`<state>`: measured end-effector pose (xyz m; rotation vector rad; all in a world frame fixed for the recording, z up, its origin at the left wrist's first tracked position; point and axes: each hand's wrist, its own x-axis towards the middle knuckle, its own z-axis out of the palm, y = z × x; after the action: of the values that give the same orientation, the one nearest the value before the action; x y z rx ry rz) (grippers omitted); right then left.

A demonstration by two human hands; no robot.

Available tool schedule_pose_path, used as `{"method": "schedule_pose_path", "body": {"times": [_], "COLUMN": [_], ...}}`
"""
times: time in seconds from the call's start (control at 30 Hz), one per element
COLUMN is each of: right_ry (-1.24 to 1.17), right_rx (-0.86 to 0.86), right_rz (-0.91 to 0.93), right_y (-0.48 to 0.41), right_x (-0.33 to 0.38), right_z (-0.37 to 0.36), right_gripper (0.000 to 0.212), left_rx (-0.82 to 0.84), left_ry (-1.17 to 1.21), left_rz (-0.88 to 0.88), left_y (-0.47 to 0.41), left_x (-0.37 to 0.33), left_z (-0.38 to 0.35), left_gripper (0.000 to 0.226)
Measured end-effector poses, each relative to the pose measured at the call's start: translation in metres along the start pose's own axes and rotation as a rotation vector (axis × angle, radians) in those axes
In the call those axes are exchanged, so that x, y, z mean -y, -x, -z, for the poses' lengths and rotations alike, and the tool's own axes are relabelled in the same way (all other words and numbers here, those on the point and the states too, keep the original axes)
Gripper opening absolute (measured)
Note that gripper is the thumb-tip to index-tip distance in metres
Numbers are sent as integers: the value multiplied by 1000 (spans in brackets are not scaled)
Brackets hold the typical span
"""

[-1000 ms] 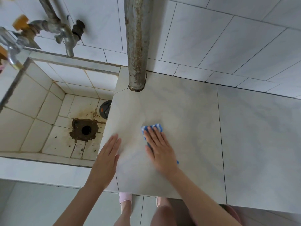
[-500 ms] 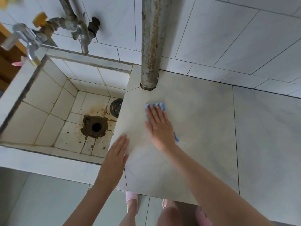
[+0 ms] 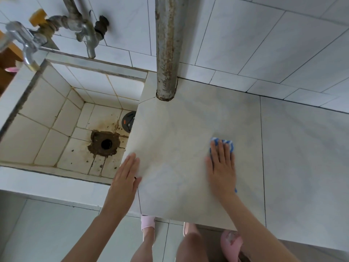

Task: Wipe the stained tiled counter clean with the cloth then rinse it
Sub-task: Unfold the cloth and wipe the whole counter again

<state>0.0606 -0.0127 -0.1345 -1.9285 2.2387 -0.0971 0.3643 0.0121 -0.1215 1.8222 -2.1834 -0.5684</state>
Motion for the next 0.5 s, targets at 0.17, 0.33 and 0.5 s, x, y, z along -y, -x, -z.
{"method": "schedule_pose_path", "body": {"times": [0.17, 0.33, 0.5], "right_ry": [-20, -35, -69], "right_rx": [42, 121, 117], "right_rz": [109, 387, 380], "right_y": [50, 93, 64], "right_x": [71, 121, 70], "right_z": [-12, -15, -10], "right_gripper": [56, 55, 53], "left_rx": [11, -8, -5], "left_ry": [20, 30, 48], "left_rz": [3, 9, 6], "left_y": [0, 0, 2], "left_x": [0, 1, -1], "left_z": [-1, -2, -1], "left_gripper": [58, 54, 60]}}
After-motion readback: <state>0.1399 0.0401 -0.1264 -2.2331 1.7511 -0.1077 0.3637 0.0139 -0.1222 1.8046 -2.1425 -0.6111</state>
